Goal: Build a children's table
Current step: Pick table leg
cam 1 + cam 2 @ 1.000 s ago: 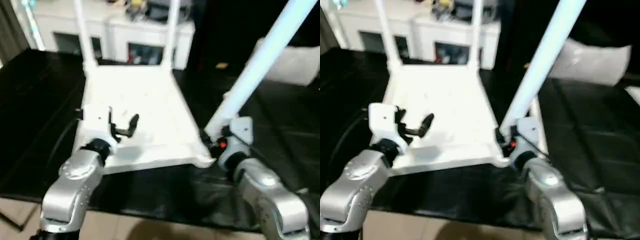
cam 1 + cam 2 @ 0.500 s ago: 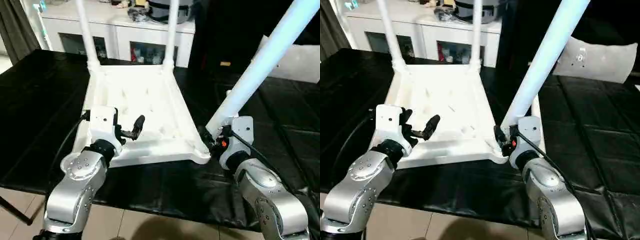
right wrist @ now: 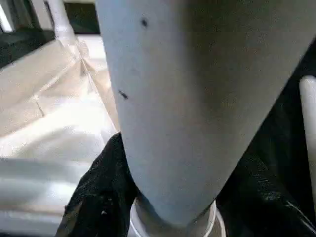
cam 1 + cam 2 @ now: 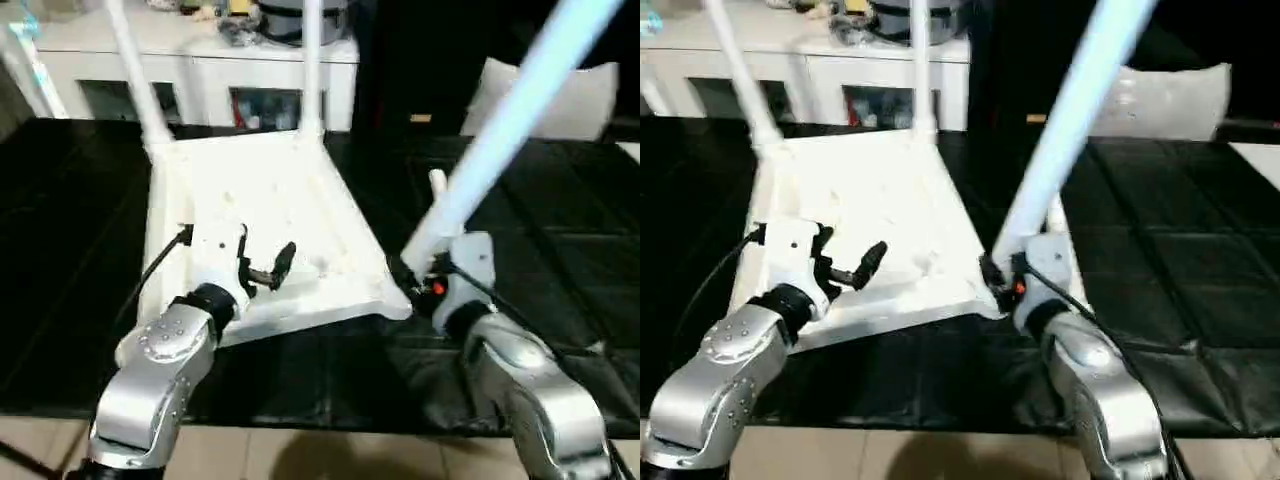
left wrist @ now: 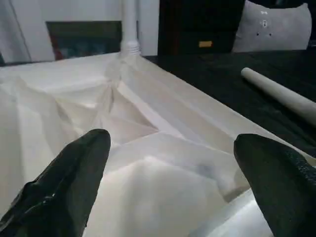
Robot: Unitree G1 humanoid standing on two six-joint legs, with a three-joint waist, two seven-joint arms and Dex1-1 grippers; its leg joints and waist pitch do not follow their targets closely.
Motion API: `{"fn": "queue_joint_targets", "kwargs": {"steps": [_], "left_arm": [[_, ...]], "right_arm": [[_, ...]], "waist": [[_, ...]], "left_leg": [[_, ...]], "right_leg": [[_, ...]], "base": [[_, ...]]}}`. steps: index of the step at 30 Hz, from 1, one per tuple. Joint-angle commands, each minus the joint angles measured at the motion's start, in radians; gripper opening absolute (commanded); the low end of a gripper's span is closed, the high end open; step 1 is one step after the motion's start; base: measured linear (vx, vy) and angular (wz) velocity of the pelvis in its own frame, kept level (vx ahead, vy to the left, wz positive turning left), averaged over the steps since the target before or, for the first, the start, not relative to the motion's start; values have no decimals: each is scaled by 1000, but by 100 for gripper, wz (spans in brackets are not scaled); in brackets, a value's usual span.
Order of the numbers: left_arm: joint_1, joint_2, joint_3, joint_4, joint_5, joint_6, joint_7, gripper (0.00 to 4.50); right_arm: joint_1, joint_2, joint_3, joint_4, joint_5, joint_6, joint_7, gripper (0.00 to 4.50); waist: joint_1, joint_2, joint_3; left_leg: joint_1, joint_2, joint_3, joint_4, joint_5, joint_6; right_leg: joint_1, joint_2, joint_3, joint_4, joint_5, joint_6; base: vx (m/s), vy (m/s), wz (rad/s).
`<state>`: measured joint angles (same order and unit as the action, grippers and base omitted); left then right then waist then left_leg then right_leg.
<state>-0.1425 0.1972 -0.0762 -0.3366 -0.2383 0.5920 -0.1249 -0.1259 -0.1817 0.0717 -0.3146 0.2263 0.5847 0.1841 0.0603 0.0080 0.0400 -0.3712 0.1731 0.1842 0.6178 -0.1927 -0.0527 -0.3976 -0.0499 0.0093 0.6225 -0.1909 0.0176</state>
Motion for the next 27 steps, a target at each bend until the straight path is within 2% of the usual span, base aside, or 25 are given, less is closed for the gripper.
{"fn": "queue_joint_targets", "kwargs": {"steps": [1, 2, 3, 5, 6, 7, 9, 10, 11, 13, 14, 15, 16, 17, 19, 20, 21, 25, 27], "left_arm": [[-3, 3, -6, -16, -28, 27, -34, 450], [-4, 11, -16, -13, -51, 46, -68, 450], [-5, 10, -19, -10, -76, 56, -94, 450], [-9, 23, -37, 3, -100, 58, -148, 450], [-18, 63, -91, 26, -93, 55, -226, 450], [-18, 65, -93, 27, -92, 56, -229, 450], [-33, 105, -157, 55, -74, 62, -305, 450], [-45, 113, -175, 69, -62, 65, -317, 450], [-54, 118, -187, 78, -55, 69, -326, 450], [-75, 119, -203, 107, -44, 70, -338, 450], [-114, 114, -219, 152, -41, 79, -362, 450], [-151, 119, -240, 189, -36, 77, -397, 450], [-161, 127, -250, 197, -30, 67, -413, 450], [-177, 136, -262, 213, -20, 55, -429, 424], [-187, 141, -269, 223, -14, 50, -437, 418], [-203, 148, -276, 234, -16, 55, -453, 418], [-229, 152, -294, 245, -31, 81, -494, 387], [-269, 139, -324, 289, -21, 76, -534, 376], [-295, 131, -341, 332, 3, 49, -545, 344]], "right_arm": [[-9, -7, -40, -21, 22, -27, 18, 189], [-12, -8, -57, -29, 33, -32, 20, 189], [-17, -17, -63, -36, 42, -19, 34, 189], [-24, -23, -76, -49, 64, -9, 56, 189], [-31, -37, -81, -51, 80, 7, 79, 189], [-31, -38, -81, -51, 80, 8, 80, 189], [-34, -52, -88, -37, 84, 7, 92, 189], [-35, -50, -92, -29, 71, -22, 84, 189], [-35, -49, -95, -23, 62, -45, 78, 189], [-33, -65, -91, -22, 61, -23, 88, 189], [-28, -73, -97, -20, 70, 9, 92, 189], [-22, -75, -109, -20, 90, 28, 103, 189], [-20, -77, -113, -22, 99, 33, 111, 189], [-13, -87, -110, -26, 102, 27, 128, 189], [-9, -94, -107, -28, 102, 22, 139, 189], [-1, -103, -104, -33, 109, 23, 155, 189], [14, -112, -101, -36, 114, 16, 166, 189], [22, -113, -100, -37, 117, 15, 166, 189], [23, -109, -99, -38, 116, 16, 168, 189]], "waist": [[-4, 8, -43], [-5, -2, -43], [-2, 3, -44], [-3, 4, -45], [-4, -6, -45], [-6, -12, -45], [-10, -5, -46], [-13, -14, -45], [-10, -10, -46], [-13, -8, -48], [-18, -22, -49], [-12, -13, -50], [-12, -11, -50], [-11, -3, -52], [-13, -10, -53], [-13, 0, -56], [-15, 0, -57], [-14, -4, -54], [-14, -1, -53]], "left_leg": [[29, 31, -29, -82, -387, -64], [20, 29, -30, -83, -370, -57], [18, 28, -32, -83, -356, -57], [17, 28, -33, -83, -350, -56], [15, 29, -33, -82, -338, -50], [13, 28, -31, -82, -328, -43], [10, 28, -32, -82, -311, -43], [9, 28, -31, -82, -309, -41], [11, 28, -31, -80, -304, -41], [8, 29, -32, -81, -289, -44], [8, 29, -27, -80, -270, -39], [11, 27, -27, -79, -256, -36], [12, 28, -27, -79, -255, -36], [7, 30, -31, -81, -247, -37], [7, 32, -29, -80, -238, -38], [3, 32, -30, -79, -205, -35], [5, 32, -27, -78, -201, -33], [4, 32, -27, -78, -202, -25], [4, 34, -29, -79, -220, -27]], "right_leg": [[8, -48, 20, -102, -400, -77], [12, -50, 20, -103, -427, -58], [13, -53, 20, -101, -439, -51], [13, -53, 18, -102, -438, -47], [13, -53, 18, -101, -438, -43], [12, -52, 19, -105, -443, -35], [12, -55, 18, -101, -452, -33], [11, -55, 17, -105, -459, -30], [11, -57, 18, -102, -462, -32], [15, -56, 17, -99, -436, -43], [17, -50, 17, -98, -397, -48], [15, -53, 18, -96, -382, -56], [15, -54, 18, -95, -378, -61], [22, -58, 17, -92, -355, -71], [23, -55, 16, -89, -318, -81], [29, -59, 15, -82, -251, -107], [28, -56, 14, -82, -217, -121], [32, -60, 12, -82, -217, -148], [33, -63, 12, -84, -260, -147]], "base": [[0, 0, 0], [0, 0, 0], [0, 0, 0], [0, 0, 0], [0, 0, 0], [0, 0, 0], [0, 0, 0], [0, 0, 0], [0, 0, 0], [0, 0, 0], [0, 0, 0], [0, 0, 0], [0, 0, 0], [0, 0, 0], [0, 0, 0], [0, 0, 0], [0, 0, 0], [0, 0, 0], [0, 0, 0]]}}
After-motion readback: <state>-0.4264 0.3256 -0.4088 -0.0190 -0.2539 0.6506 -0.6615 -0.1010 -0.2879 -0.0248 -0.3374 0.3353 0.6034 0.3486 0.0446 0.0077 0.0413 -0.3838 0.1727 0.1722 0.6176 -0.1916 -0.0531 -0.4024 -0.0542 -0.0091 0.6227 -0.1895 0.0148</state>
